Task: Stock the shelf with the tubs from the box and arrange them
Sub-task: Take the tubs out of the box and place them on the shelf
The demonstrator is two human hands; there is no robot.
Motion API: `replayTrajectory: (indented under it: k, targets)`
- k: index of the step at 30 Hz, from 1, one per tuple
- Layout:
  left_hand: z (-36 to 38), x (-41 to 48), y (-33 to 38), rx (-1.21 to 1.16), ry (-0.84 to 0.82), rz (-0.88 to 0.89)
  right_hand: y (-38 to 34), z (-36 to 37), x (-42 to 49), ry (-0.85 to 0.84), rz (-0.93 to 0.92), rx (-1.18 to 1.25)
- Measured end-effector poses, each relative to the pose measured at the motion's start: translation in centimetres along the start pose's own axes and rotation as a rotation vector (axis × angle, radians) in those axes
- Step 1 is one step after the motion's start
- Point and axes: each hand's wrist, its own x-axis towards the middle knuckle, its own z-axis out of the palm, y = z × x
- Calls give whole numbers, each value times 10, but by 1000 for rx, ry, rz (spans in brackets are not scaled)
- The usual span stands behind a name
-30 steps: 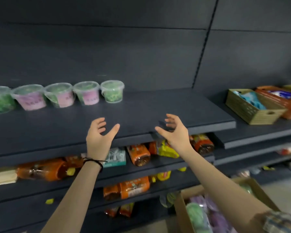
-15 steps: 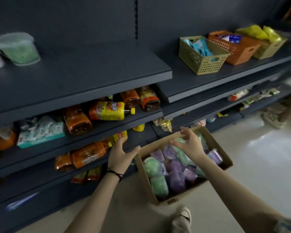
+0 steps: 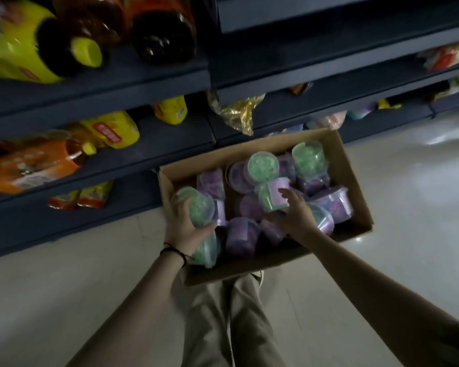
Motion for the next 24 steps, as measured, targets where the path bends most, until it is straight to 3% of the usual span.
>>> replayTrajectory:
  k: [6, 11, 15, 18, 22, 24]
  targets:
    - [24, 88, -15, 429, -75, 281, 38, 30, 68, 40, 111, -22]
    - [25, 124, -25, 999, -231, 384, 52, 45, 103, 25, 235, 87]
    - [22, 136, -17, 1184, -245, 420, 52, 46, 112, 17, 315, 102]
    - [15, 134, -6, 994, -151, 288, 50, 44, 109, 32, 330, 117]
    - [7, 117, 10, 247, 130, 70, 49, 44, 99, 60, 306, 146]
    - [13, 103, 19, -194, 59, -98, 46, 43, 88, 73, 306, 293]
